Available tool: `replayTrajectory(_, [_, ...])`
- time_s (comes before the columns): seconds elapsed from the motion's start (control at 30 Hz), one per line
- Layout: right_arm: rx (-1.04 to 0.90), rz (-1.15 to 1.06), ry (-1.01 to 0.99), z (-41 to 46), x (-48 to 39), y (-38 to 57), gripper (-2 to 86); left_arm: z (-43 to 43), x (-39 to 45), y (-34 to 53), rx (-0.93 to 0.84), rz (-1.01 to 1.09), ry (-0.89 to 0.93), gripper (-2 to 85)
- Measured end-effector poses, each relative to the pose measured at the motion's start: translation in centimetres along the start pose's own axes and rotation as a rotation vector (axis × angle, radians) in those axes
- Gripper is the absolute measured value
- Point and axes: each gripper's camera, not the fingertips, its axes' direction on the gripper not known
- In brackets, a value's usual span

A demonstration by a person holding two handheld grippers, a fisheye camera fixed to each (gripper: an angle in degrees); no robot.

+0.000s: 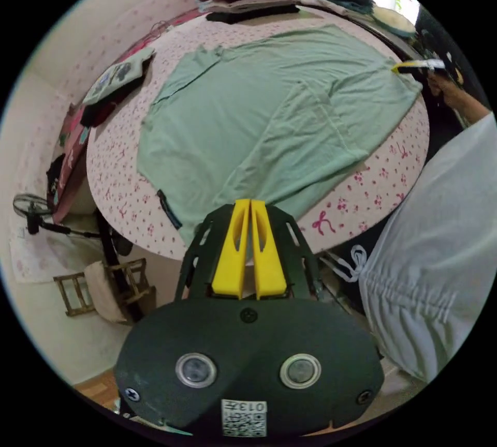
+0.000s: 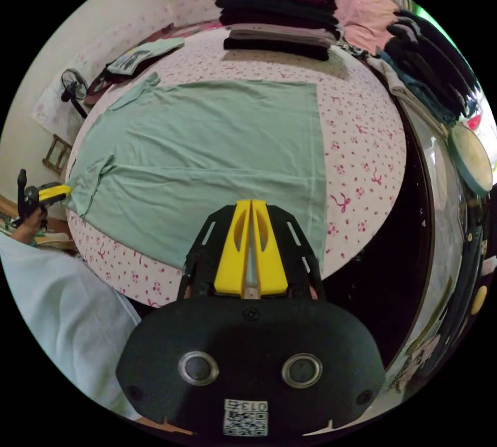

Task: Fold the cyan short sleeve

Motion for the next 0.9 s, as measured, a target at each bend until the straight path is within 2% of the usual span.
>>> replayTrajectory(0.1, [0.043, -0.020, 0.025, -0.2, 1.9, -2.3, 0.6, 0.3, -3.4, -4.0, 0.024, -0.004, -0.044, 0.3])
replayTrajectory(0.17, [-0.015, -0.065, -0.022, 0.9, 3.0, -6.0, 1.5, 1.3, -5.0, -8.0, 0.039, 0.014, -0.058, 0.9])
replayTrajectory(0.3, [-0.010, -0.177, 0.019, 2.1, 3.6, -12.2, 3.9, 4.2, -8.7, -18.0, 0.073, 0.016, -0.097, 6.0])
replayTrajectory(0.43, [-0.035, -0.275, 0.034, 3.4, 5.1, -18.5, 6.2, 6.7, -11.0, -25.0, 0.026, 0.094, -0.117, 8.6])
replayTrajectory(0.53, [-0.102, -0.385, 0.040, 4.9, 5.4, -21.5, 7.1, 8.4, -12.2, -27.2, -0.030, 0.121, -0.024, 9.3])
replayTrajectory(0.67, [-0.226, -0.500, 0.029, 7.4, 5.0, -23.4, 7.1, 10.0, -12.1, -27.6, -0.068, 0.148, 0.015, 8.6])
replayTrajectory(0.83, [-0.314, -0.487, 0.011, 8.7, 5.3, -24.0, 3.0, 9.6, -12.3, -26.7, -0.039, 0.153, 0.128, 1.4])
replayTrajectory(0.9, [-0.335, -0.477, 0.003, 8.7, 5.1, -24.1, 2.0, 9.2, -11.6, -26.6, -0.057, 0.163, 0.089, 0.6])
